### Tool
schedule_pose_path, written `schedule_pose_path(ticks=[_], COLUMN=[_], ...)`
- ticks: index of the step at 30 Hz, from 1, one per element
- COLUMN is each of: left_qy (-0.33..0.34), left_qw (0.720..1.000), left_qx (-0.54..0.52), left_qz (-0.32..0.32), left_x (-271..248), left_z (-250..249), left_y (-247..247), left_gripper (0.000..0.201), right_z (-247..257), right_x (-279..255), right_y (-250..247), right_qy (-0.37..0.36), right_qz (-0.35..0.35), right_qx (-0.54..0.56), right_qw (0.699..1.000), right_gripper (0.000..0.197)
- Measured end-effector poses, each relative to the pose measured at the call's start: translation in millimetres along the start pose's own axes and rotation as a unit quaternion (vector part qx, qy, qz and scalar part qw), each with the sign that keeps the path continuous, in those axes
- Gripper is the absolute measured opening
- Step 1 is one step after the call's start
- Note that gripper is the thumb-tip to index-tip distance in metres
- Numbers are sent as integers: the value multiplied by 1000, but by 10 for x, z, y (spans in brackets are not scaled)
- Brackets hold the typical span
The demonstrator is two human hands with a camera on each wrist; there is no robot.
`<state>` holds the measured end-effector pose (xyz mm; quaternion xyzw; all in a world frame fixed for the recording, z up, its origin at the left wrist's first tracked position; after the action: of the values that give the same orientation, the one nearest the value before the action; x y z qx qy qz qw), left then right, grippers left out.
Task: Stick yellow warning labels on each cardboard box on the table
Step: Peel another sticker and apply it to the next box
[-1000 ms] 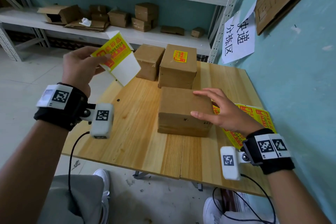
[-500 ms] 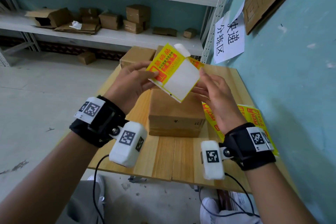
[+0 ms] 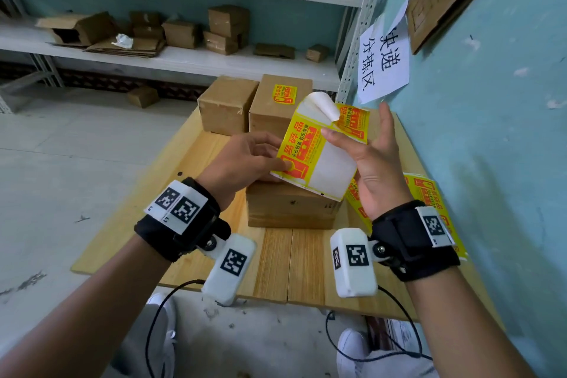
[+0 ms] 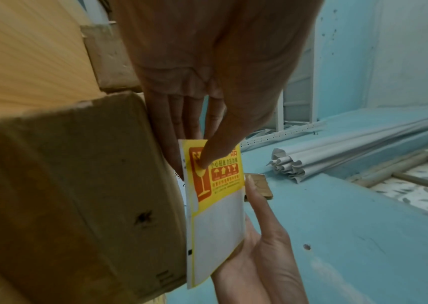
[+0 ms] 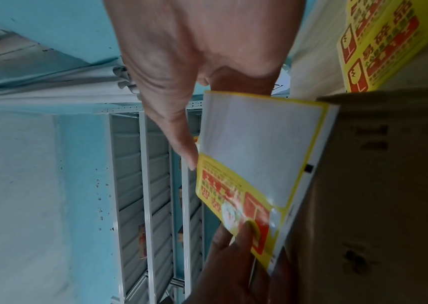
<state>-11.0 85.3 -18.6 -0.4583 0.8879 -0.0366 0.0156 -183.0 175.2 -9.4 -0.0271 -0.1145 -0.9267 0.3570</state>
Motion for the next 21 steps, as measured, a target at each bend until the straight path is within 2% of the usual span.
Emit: schedule_pose_path(ticks=[4, 9, 12, 18, 20, 21], left_qy=[10, 18, 27, 36, 34, 36], left_qw=[999, 999, 1000, 998, 998, 998], left_qx=[43, 29, -10, -26, -36, -37], left_qz=[15, 17, -9, -33, -31, -28], left_x=[-18, -16, -15, -8, -9, -11], left_z=[-19, -68, -92, -97, -106, -112], left_y=[41, 61, 42, 13, 12, 19], left_gripper=[23, 23, 16, 12, 12, 13], right_z=[22, 106, 108, 87, 86, 86], right_x=[0, -50, -100, -131, -137, -135], right_y=[-28, -11, 61, 170, 156, 143], right_qy=[-15, -40, -42, -40, -28, -23], right_qz=[-13, 28, 66, 116, 108, 100], right_qx=[-5, -28, -46, -57, -49, -48], right_qw=[1000, 998, 996, 991, 993, 993], right_gripper=[127, 75, 60, 78, 90, 87])
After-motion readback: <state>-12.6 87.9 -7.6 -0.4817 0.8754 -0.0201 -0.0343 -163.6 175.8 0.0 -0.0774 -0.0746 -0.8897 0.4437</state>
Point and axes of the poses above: each hand's wrist, its own x-axis towards the middle knuckle, its own y-axis out of the palm, z = x × y, the point moved 7 cm from there along x, towards the middle knuckle, and after that the axes turned 6 degrees about -z, right-handed, at the moved point
